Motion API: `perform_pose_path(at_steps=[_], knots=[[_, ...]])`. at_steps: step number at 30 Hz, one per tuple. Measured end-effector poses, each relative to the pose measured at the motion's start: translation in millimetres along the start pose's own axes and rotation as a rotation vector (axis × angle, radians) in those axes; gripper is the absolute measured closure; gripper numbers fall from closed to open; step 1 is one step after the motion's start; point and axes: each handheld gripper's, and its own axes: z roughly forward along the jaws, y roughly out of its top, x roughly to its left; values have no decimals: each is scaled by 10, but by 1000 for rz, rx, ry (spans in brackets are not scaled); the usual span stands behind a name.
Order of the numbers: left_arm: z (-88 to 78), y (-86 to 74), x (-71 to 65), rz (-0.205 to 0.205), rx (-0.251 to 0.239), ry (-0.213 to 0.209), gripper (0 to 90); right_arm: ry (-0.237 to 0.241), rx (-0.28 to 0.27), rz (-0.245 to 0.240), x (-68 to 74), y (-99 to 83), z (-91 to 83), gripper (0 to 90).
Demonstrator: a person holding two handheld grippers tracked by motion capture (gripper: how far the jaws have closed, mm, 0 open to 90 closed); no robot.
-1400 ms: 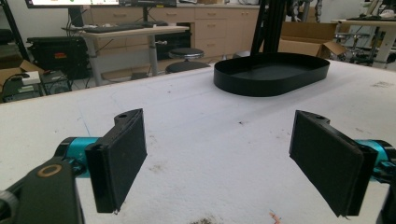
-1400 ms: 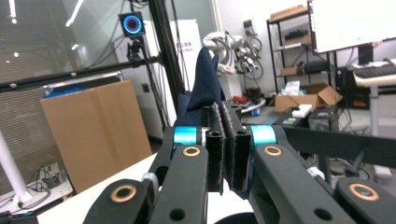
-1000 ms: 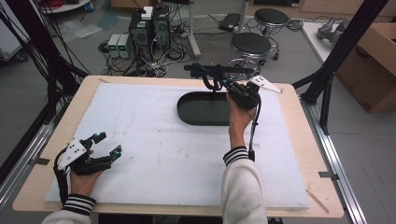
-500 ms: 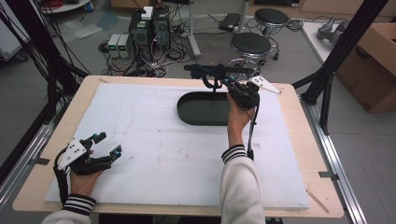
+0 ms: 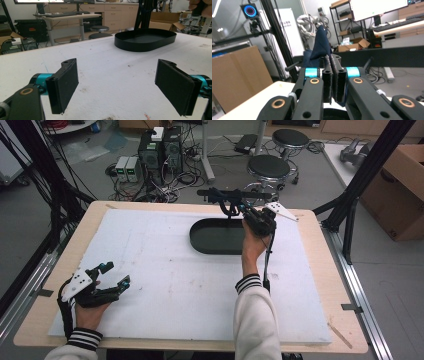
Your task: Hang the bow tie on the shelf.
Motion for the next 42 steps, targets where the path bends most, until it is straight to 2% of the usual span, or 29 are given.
perform_pose_path(at_steps=[13, 19, 25, 35, 36, 37, 39, 40, 42], knots=[[1, 0, 0, 0, 0, 0, 190, -54, 8, -15, 15, -17, 24, 881], [0, 1, 0, 1, 1, 0, 190, -75, 14, -40, 18, -19, 31, 876], [1, 1, 0, 0, 1, 0, 191, -105, 17, -89, 54, -3, 31, 872], [0, 0, 1, -1, 0, 0, 191, -109, 17, -90, 55, -9, 58, 875], [1, 0, 2, -1, -1, 0, 191, -100, 37, -80, 57, 19, 83, 875], [0, 0, 2, -1, 1, 0, 191, -93, 43, -91, 77, 62, 112, 875], [-1, -1, 2, -4, 0, 2, 191, -112, 20, -136, 163, 151, 153, 875], [-1, -1, 3, -4, -1, 0, 190, -95, 31, -124, 171, 193, 182, 874], [-3, 0, 4, 0, -1, -2, 190, -101, 23, -129, 189, 233, 199, 874]])
